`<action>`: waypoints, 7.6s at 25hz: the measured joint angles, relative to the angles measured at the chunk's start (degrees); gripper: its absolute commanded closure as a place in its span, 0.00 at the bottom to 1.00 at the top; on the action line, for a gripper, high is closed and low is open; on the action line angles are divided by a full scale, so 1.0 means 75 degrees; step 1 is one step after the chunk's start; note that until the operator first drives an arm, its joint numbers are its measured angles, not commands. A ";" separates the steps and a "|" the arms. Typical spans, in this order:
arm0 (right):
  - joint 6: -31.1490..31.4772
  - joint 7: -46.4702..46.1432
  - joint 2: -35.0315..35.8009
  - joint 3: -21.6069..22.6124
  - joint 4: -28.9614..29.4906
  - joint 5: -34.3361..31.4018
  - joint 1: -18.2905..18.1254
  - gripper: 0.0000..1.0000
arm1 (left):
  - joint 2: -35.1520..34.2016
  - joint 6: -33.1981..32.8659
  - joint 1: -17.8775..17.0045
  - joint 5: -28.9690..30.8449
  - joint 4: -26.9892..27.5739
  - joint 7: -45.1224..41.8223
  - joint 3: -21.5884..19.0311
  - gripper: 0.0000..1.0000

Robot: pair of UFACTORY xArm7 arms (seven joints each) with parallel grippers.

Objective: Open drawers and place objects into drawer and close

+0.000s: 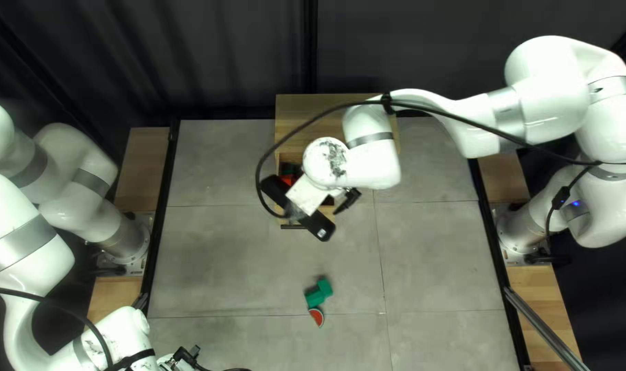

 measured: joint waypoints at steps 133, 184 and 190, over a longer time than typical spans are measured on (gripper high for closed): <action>0.0175 0.3847 -0.5624 0.2487 -0.5204 0.3139 0.2871 0.00 | 0.0000 0.0000 0.0000 0.0000 0.0000 0.0000 0.0000 0.00; -0.2456 0.6291 -0.2134 0.4210 -0.4704 0.3598 0.4100 0.00 | 0.0000 0.0000 0.0000 0.0000 0.0000 0.0000 0.0000 0.00; -0.2552 0.6840 -0.2204 0.4173 -0.4921 0.3830 0.4068 0.00 | 0.0000 0.0000 0.0000 0.0000 0.0000 0.0000 0.0000 0.00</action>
